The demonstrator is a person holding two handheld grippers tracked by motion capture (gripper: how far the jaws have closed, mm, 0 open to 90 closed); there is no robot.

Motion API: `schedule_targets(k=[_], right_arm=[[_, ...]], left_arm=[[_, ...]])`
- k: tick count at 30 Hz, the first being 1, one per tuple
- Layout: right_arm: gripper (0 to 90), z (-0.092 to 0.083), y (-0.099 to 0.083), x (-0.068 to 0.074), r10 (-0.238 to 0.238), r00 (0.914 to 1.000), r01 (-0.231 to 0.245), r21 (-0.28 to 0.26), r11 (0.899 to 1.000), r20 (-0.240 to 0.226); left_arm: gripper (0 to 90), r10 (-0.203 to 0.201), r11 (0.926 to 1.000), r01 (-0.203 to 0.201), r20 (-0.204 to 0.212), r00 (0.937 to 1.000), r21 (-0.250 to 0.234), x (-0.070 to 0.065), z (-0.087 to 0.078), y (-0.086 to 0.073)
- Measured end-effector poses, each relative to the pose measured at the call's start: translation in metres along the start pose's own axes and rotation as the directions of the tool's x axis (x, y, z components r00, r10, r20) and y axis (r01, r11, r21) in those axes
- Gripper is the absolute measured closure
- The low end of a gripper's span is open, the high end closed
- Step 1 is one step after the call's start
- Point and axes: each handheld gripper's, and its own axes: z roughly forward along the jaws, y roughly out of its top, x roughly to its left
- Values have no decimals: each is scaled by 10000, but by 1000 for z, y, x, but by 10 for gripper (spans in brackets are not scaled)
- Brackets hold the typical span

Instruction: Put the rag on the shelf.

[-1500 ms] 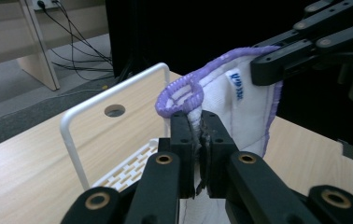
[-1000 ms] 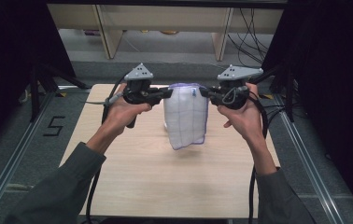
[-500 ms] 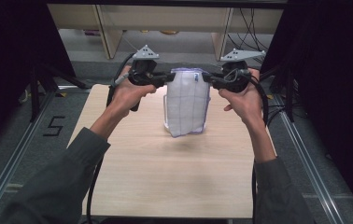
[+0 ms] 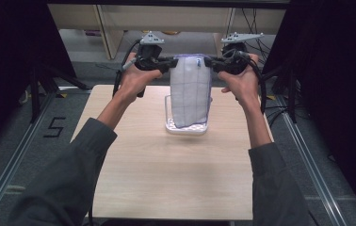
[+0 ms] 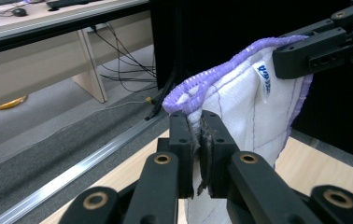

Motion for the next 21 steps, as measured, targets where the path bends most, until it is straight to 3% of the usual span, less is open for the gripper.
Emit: schedule_targets(k=[4,9,21], right_arm=[[836,17,4,-7,168,9996,-171,116,9998,246],[829,37,6,-12,625,9968,-636,207,9978,501],[826,81,-8,-27,821,9871,-931,756,9928,1373]], left_arm=[[838,-546,9983,541,-184,9983,-226,12,14,-4],[827,-1278,9911,1266,-308,9913,-406,29,34,-12],[815,-1225,9922,1238,-684,9901,154,42,66,-30]])
